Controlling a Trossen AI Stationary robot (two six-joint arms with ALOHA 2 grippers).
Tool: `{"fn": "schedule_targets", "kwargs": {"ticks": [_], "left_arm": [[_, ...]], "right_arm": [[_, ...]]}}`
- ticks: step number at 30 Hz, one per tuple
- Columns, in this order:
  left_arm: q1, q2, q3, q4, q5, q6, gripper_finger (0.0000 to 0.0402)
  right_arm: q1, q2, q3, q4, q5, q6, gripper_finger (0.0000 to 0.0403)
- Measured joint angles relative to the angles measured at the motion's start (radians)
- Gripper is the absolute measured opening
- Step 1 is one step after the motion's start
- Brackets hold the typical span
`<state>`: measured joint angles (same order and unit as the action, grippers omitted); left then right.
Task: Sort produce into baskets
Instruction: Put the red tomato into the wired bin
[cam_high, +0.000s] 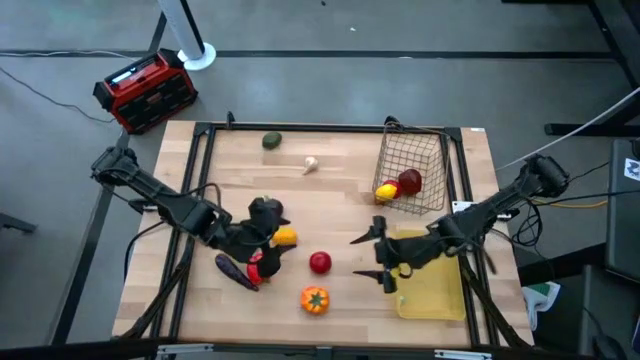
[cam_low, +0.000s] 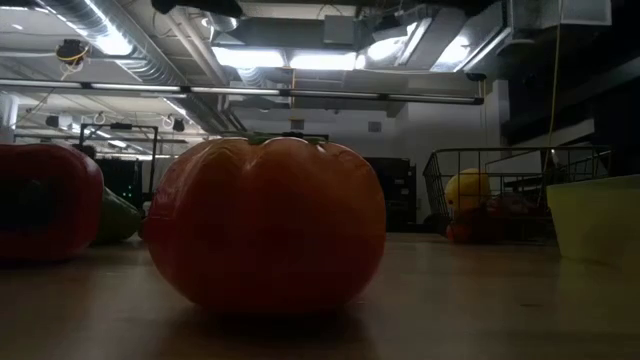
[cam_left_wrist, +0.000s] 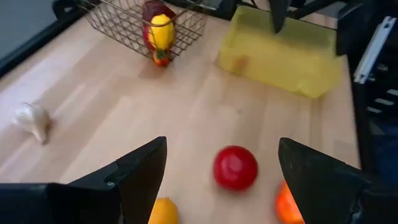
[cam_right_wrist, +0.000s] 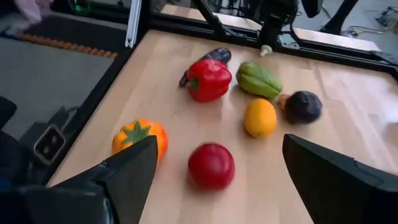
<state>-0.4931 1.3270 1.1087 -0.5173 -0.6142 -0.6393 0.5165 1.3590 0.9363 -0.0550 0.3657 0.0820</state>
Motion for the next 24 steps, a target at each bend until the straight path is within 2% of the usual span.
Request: {"fn": "schedule_targets", "kwargs": {"ticks": [6, 10, 24], "left_arm": [[-0.025, 0.001, -0.007, 0.013, -0.017, -0.04, 0.0304], [-0.025, 0.001, -0.007, 0.013, -0.041, -0.041, 0.0304], [-0.024, 0.001, -0.007, 0.004, -0.046, -0.042, 0.0304]], "right_arm": [[-0.12, 0.089, 0.0, 0.064, -0.179, 0.054, 0.0342], [-0.18, 0.145, 0.0, 0.07, -0.255, 0.072, 0.0342], [-0.209, 0.337, 0.0, 0.247, -0.273, 0.07, 0.0342]]}}
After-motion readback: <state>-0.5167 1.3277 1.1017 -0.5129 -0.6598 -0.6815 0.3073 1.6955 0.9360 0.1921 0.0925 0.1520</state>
